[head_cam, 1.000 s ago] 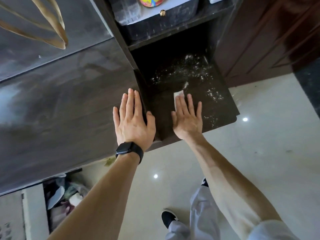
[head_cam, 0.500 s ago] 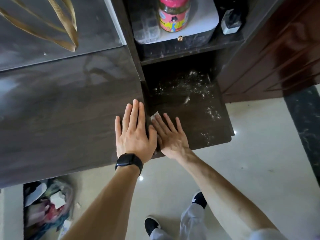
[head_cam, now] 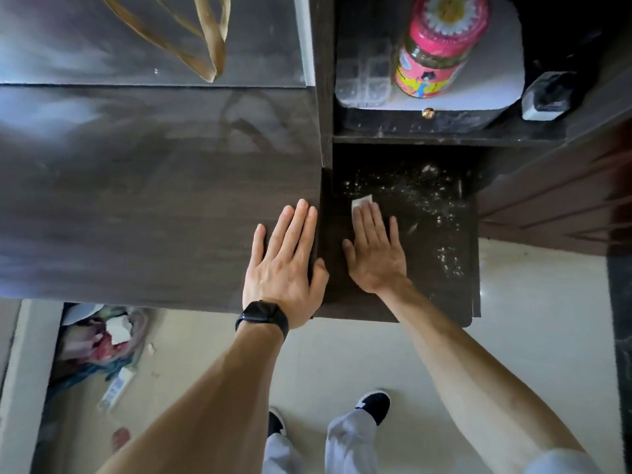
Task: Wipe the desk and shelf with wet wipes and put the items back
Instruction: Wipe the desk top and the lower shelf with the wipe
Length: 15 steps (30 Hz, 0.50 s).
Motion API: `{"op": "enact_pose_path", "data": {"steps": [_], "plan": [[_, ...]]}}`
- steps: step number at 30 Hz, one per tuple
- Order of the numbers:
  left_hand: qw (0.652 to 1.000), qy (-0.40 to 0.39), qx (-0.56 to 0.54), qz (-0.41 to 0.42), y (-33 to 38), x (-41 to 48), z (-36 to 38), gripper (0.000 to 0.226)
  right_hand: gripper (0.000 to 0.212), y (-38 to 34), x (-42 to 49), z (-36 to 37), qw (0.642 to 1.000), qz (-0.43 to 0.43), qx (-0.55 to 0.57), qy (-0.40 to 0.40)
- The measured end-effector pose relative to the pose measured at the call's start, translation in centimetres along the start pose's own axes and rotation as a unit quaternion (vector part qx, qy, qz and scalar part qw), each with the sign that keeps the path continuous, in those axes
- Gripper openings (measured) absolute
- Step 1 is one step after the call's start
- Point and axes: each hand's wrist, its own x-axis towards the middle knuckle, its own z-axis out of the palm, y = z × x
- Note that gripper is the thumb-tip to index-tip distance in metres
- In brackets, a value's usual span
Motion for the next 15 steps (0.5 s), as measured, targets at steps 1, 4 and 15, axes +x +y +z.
{"op": "enact_pose_path", "data": {"steps": [1,4,15], "plan": [[1.0,-0.003,0.0,-0.001,0.0,0.0,-0.1,0.073,0.068,-0.6,1.2,-0.2,1.0,-0.026,-0.004,-0.002],[1.0,-0.005,0.0,-0.006,0.0,-0.1,0.0,0.074,0.07,-2.0,5.4,-1.0,0.999,-0.032,-0.014,-0.007],[1.0,-0.009,0.011,-0.014,0.0,0.1,0.1,0.073,0.07,3.4,10.5,-4.0,0.983,0.179,0.017,0.031]]}}
